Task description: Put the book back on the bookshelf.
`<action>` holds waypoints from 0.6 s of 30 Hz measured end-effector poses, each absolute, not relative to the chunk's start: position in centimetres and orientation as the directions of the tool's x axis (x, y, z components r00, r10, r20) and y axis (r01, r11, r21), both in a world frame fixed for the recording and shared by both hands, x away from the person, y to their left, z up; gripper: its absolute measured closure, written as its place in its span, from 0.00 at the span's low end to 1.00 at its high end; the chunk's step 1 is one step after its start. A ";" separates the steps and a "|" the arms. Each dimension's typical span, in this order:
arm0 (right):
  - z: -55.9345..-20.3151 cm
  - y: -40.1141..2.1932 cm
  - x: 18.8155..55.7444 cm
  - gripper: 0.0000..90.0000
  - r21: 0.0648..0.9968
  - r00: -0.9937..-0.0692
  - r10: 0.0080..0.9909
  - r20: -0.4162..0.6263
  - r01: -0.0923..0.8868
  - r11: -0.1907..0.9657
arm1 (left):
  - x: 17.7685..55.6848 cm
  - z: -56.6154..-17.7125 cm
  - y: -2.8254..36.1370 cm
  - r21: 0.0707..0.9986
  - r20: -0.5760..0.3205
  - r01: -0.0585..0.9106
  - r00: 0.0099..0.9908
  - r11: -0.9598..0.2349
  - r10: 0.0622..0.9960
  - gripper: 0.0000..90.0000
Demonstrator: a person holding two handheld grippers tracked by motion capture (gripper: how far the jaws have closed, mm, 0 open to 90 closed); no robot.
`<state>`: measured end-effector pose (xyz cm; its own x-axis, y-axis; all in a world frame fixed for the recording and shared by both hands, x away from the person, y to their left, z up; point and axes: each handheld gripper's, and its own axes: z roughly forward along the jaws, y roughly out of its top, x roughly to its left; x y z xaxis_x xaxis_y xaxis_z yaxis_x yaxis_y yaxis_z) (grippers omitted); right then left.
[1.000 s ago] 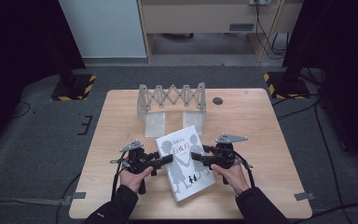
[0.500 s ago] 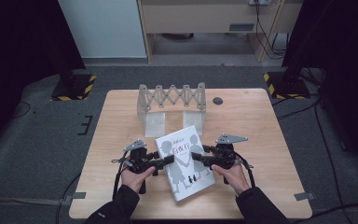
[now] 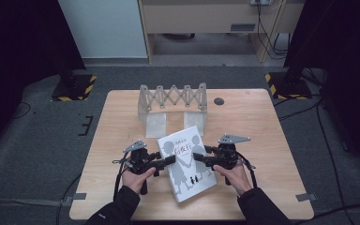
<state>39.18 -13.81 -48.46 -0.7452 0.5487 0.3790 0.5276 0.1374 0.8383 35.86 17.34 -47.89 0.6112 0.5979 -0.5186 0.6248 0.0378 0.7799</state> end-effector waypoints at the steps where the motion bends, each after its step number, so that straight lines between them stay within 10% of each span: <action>1: -48.4 -13.8 39.2 0.48 0.838 -0.745 0.549 0.380 0.528 0.136 | 35.9 -47.9 17.3 0.783 -0.514 0.621 0.612 0.038 0.601 0.43; 18: -48.3 -13.4 39.0 0.50 0.840 -0.768 0.503 0.397 0.525 0.139 | 35.9 -48.7 15.9 0.764 -0.575 0.638 0.604 0.096 0.552 0.46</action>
<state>38.96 -13.42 -48.28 -0.7679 0.5031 0.3965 0.5247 0.1390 0.8398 35.89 15.91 -48.70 0.6045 0.5517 -0.5746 0.6383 0.0961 0.7637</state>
